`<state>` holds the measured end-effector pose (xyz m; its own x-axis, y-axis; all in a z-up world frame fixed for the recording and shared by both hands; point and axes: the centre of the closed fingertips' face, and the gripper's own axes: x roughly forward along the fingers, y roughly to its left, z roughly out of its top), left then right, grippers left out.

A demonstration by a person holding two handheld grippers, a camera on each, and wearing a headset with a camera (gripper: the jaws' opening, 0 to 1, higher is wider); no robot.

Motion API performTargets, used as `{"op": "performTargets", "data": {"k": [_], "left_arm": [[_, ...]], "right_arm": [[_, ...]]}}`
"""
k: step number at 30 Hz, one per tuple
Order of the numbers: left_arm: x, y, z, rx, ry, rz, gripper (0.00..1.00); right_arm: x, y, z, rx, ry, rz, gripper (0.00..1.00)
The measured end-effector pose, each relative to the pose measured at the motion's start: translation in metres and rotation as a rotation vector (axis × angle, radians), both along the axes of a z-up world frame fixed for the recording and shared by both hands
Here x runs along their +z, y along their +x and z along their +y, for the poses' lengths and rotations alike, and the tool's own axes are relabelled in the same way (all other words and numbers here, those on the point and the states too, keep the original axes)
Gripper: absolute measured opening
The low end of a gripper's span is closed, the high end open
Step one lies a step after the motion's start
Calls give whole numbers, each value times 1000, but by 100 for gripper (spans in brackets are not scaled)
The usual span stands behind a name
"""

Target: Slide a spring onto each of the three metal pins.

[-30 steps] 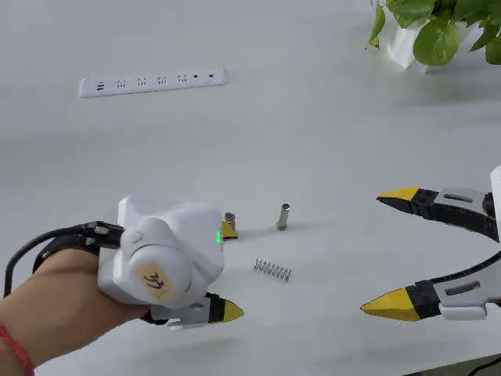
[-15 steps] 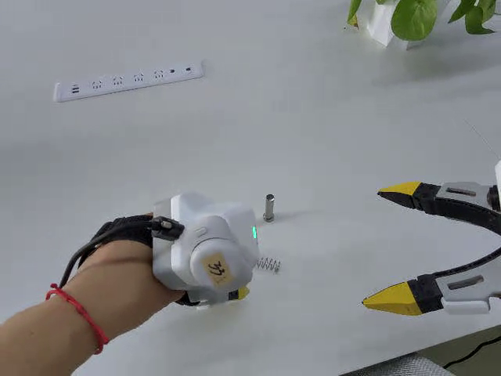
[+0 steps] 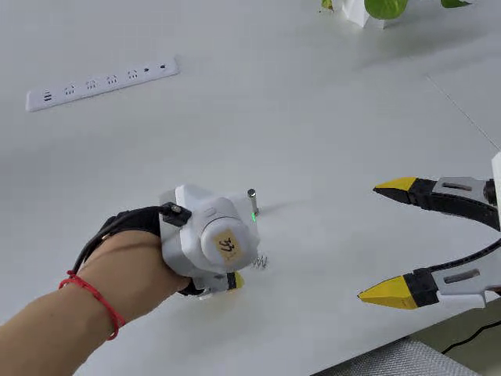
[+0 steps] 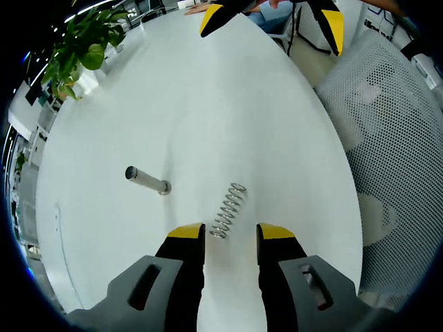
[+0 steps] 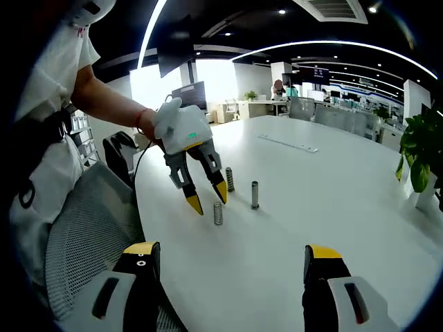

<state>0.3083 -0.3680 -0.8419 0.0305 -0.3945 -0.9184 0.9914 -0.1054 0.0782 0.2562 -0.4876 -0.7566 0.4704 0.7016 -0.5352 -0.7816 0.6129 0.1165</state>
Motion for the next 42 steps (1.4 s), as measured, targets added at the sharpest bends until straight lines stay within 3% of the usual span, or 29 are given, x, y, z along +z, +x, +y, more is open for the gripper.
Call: {"op": "performTargets", "data": {"k": [4, 13, 30, 42], "left_arm": [[-5, 1, 1, 17, 24, 11, 23], [-5, -2, 2, 70, 27, 60, 16], [-4, -2, 2, 68, 38, 52, 7], [-3, -8, 1, 99, 20, 84, 7]], "right_arm": [[0, 0, -5, -15, 5, -1, 84], [1, 1, -6, -27, 14, -9, 83], [-2, -4, -8, -29, 18, 4, 83], [-2, -6, -5, -25, 20, 5, 82]]}}
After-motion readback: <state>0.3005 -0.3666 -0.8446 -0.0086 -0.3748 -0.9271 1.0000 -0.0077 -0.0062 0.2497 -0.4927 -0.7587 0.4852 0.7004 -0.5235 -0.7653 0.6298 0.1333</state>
